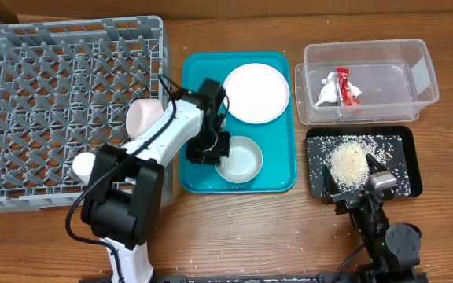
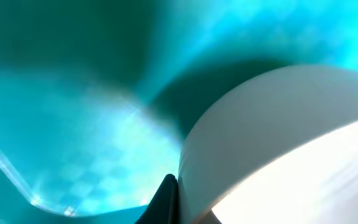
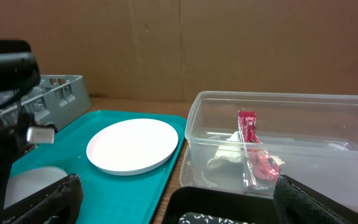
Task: Sort waste into correct bins and load items into the dishwasher
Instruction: 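Reach the left gripper to the small white bowl and grasp its rim, then lift the white bowl with the left gripper and lower it into the rack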
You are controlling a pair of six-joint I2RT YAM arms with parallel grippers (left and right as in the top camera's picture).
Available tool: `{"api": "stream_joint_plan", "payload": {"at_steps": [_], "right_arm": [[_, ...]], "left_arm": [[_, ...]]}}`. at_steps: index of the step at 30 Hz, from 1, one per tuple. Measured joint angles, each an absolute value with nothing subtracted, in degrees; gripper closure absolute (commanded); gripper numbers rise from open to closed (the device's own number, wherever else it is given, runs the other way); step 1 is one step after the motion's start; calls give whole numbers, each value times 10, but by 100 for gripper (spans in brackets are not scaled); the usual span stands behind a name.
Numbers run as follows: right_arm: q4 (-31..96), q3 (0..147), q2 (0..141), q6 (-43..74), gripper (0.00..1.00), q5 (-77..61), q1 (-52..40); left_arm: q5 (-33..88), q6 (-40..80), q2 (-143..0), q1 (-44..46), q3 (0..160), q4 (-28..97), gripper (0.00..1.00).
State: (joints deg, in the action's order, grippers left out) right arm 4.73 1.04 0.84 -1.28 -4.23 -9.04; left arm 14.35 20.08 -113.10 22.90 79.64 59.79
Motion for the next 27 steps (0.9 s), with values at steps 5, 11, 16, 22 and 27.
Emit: {"api": "stream_joint_plan", "payload": {"at_steps": [5, 11, 16, 22, 27], "right_arm": [[48, 10, 8, -13, 0, -42, -90], [47, 10, 8, -13, 0, -43, -90], [47, 10, 8, -13, 0, -42, -90], [47, 10, 8, -13, 0, -42, -90], [47, 10, 8, -13, 0, -42, -90]], "left_arm": [[53, 201, -1122, 220, 916, 721, 96], [-178, 267, -1048, 176, 1029, 851, 96], [-359, 324, -985, 117, 1043, 872, 96], [-525, 364, -988, 65, 1042, 865, 96], [-586, 375, -1034, 45, 1035, 857, 96]]}}
